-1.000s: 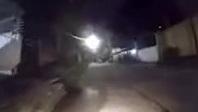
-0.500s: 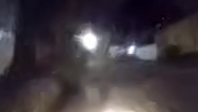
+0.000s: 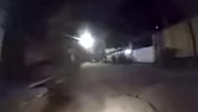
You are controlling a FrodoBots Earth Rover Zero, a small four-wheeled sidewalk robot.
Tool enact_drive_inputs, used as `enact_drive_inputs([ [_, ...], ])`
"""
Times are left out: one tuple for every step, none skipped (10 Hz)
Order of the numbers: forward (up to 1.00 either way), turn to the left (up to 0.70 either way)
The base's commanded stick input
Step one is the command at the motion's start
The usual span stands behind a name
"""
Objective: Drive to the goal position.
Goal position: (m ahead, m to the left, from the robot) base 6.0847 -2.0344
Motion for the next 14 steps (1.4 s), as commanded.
enact_drive_inputs([
  [0.7,0.0],
  [0.7,0.0],
  [0.7,0.0],
  [0.7,0.0],
  [0.7,0.0],
  [0.7,0.0],
  [0.7,0.0],
  [0.7,0.0],
  [0.7,0.0],
  [0.7,0.0],
  [0.7,0.0],
  [0.7,0.0],
  [0.7,0.0],
  [0.7,0.0],
])
